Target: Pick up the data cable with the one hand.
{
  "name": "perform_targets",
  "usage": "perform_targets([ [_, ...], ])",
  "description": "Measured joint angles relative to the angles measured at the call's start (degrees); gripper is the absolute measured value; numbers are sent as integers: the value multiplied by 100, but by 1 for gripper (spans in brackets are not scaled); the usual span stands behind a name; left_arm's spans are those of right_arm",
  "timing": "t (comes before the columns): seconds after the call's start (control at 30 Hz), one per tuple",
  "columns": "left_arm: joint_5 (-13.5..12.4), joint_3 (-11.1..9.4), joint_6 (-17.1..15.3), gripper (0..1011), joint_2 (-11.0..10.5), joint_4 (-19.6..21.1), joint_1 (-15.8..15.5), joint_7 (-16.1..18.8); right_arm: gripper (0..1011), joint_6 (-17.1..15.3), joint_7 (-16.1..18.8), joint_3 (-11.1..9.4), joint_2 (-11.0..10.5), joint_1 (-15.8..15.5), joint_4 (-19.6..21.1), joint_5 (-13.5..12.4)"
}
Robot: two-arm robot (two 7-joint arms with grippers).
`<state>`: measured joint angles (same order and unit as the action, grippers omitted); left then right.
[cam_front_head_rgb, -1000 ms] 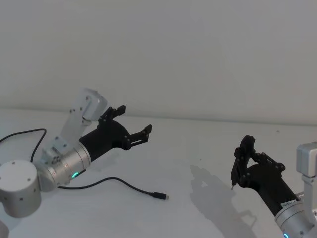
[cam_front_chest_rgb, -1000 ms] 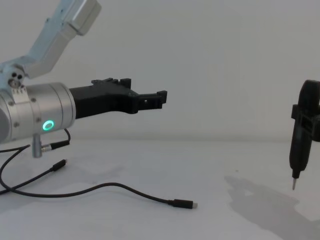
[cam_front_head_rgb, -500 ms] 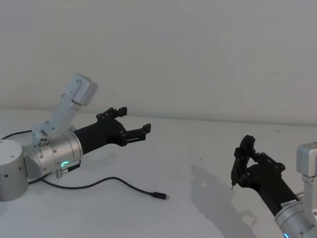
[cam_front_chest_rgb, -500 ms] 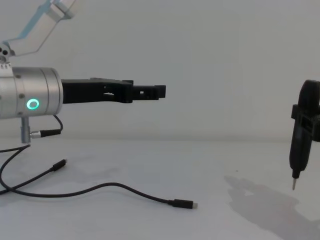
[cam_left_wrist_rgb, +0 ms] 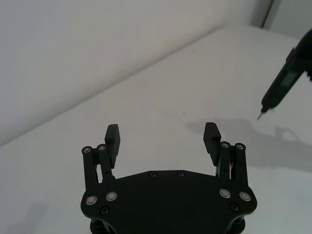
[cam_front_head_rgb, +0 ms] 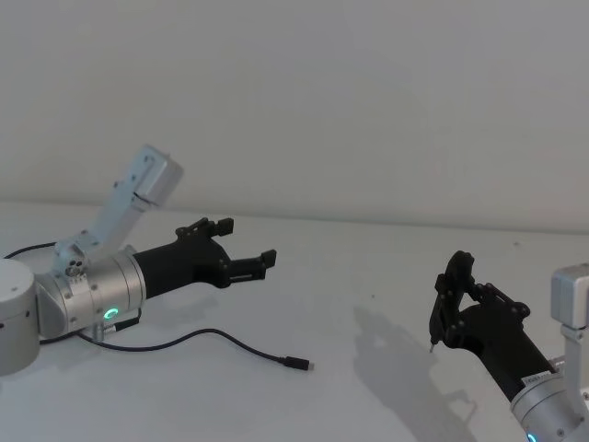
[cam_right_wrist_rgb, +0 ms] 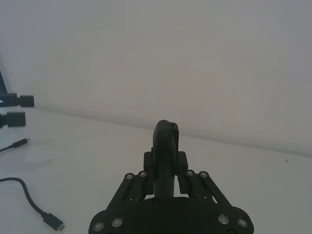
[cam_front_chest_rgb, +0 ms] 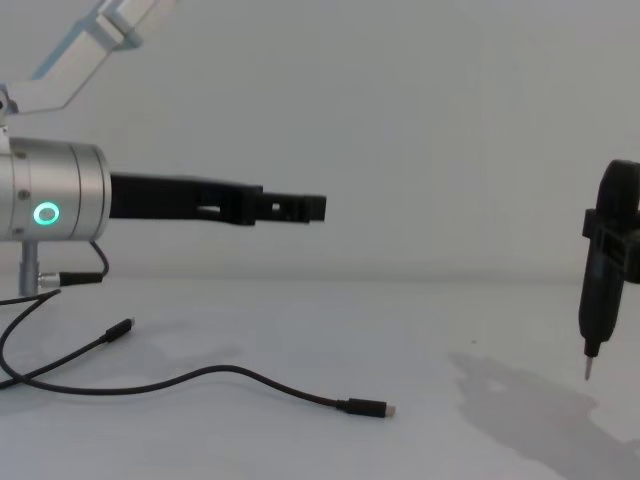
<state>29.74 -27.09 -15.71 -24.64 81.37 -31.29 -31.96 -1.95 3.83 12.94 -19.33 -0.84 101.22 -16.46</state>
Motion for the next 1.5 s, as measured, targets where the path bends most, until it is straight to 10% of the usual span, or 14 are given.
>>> perform_targets([
  [0.77, -600, -382, -68, 1001, 58, -307, 19, 575, 274, 0, 0, 0, 0, 0, 0, 0],
  [1.5, -121, -145, 39, 1001, 294, -359, 141, 347, 274, 0, 0, 0, 0, 0, 0, 0],
])
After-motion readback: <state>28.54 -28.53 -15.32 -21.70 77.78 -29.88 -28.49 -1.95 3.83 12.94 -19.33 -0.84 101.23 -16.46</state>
